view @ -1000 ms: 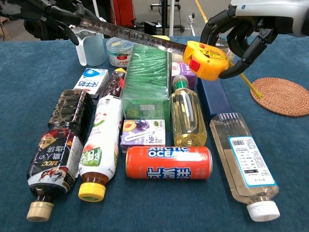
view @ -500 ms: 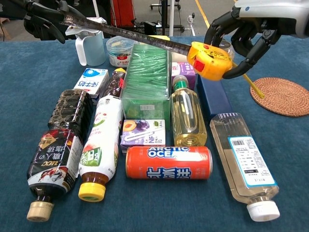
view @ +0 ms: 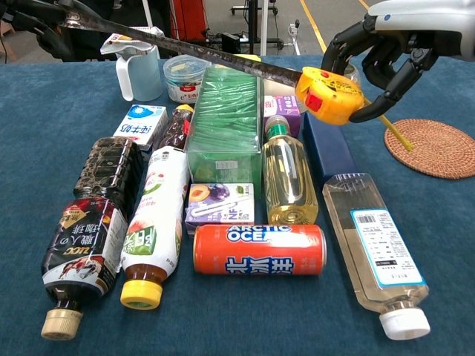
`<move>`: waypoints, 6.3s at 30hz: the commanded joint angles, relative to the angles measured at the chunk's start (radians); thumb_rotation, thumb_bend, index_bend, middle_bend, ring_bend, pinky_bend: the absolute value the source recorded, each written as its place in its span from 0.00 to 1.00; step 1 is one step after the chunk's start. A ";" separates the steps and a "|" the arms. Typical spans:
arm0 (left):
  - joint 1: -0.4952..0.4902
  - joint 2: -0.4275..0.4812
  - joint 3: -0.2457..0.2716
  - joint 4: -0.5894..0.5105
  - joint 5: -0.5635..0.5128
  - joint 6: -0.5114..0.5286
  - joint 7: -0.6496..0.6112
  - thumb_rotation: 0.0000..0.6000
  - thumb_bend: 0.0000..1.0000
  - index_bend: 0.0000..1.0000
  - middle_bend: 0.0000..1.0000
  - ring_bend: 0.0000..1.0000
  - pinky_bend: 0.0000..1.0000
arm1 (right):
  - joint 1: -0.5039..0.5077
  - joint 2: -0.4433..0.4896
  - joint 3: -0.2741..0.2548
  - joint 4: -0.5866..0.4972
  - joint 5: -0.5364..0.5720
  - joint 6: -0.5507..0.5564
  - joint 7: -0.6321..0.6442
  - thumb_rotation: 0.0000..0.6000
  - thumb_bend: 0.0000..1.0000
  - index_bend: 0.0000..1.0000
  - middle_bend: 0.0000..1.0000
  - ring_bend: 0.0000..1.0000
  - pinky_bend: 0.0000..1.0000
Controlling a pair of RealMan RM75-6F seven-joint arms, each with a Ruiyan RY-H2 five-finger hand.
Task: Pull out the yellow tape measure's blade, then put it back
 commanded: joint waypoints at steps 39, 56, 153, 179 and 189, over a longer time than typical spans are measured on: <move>-0.082 -0.035 0.029 -0.023 -0.047 -0.006 0.010 1.00 0.41 0.67 0.15 0.07 0.32 | 0.033 -0.025 0.044 -0.007 0.038 -0.016 0.017 1.00 0.23 0.68 0.65 0.73 0.74; -0.161 -0.140 -0.097 -0.101 -0.285 -0.124 0.281 1.00 0.40 0.67 0.15 0.07 0.32 | 0.070 -0.067 0.094 -0.004 0.093 -0.011 0.018 1.00 0.23 0.68 0.65 0.73 0.74; 0.250 0.126 0.003 -0.100 -0.017 0.195 0.205 1.00 0.31 0.04 0.00 0.00 0.15 | 0.289 -0.178 0.087 0.114 0.367 -0.117 -0.294 1.00 0.17 0.09 0.22 0.23 0.33; 0.399 0.060 0.013 -0.085 -0.263 0.315 0.637 1.00 0.31 0.36 0.11 0.02 0.27 | 0.007 0.060 -0.020 0.089 0.248 0.125 -0.250 1.00 0.28 0.54 0.44 0.47 0.51; 0.517 -0.043 -0.004 -0.062 -0.314 0.552 0.935 1.00 0.31 0.40 0.16 0.06 0.28 | -0.118 0.024 -0.048 0.172 0.189 0.288 -0.261 1.00 0.29 0.60 0.54 0.58 0.55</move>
